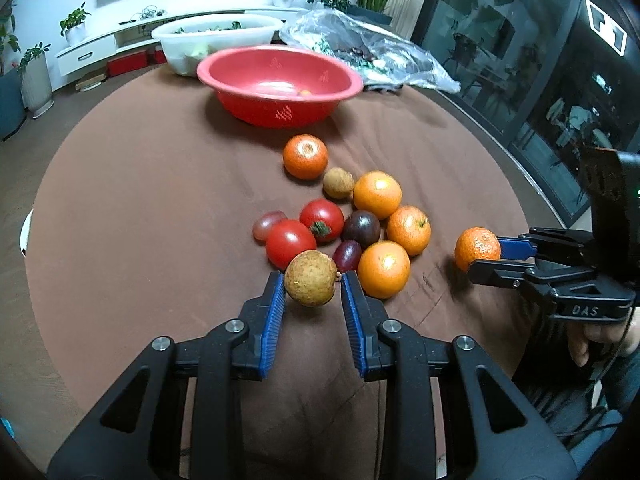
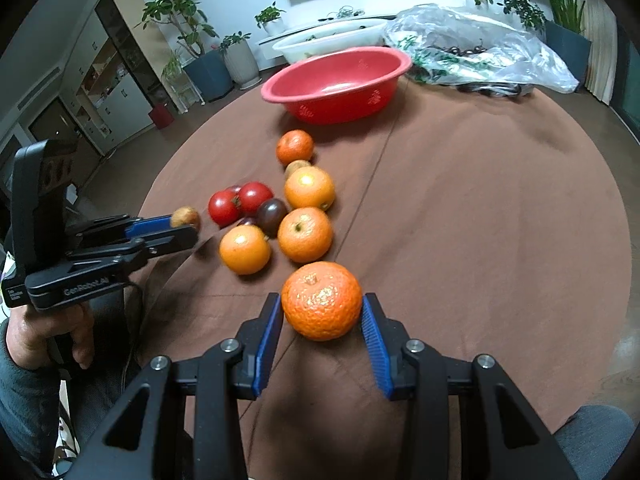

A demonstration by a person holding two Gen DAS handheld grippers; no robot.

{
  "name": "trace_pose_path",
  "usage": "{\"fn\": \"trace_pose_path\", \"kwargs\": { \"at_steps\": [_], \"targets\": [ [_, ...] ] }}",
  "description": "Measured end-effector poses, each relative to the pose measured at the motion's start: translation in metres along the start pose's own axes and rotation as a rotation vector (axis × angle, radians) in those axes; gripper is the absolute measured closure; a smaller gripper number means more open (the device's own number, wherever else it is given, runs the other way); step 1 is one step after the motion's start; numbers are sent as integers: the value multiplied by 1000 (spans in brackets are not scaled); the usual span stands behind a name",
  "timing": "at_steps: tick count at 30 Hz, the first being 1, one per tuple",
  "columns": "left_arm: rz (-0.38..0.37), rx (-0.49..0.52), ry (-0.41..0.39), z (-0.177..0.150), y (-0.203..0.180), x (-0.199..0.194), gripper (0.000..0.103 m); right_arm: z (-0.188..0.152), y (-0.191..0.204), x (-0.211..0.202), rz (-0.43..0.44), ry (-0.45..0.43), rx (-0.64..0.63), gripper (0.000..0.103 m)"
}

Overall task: Organize fruits
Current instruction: 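Carry both fruits into the red bowl and open both tools to release them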

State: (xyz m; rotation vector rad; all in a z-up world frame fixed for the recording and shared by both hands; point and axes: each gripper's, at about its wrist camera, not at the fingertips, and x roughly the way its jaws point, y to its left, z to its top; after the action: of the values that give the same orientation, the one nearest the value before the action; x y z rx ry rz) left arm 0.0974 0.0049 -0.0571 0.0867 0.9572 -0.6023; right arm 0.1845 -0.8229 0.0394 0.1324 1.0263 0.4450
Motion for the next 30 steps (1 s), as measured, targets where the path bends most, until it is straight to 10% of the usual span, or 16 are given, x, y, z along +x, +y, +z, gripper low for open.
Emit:
{"fn": "trace_pose_path", "kwargs": {
  "at_steps": [17, 30],
  "targets": [
    [24, 31, -111, 80, 15, -18, 76, 60, -32, -30, -47, -102, 15, 60],
    [114, 141, -94, 202, 23, 35, 76, 183, -26, -12, -55, -180, -99, 60]
  ]
}}
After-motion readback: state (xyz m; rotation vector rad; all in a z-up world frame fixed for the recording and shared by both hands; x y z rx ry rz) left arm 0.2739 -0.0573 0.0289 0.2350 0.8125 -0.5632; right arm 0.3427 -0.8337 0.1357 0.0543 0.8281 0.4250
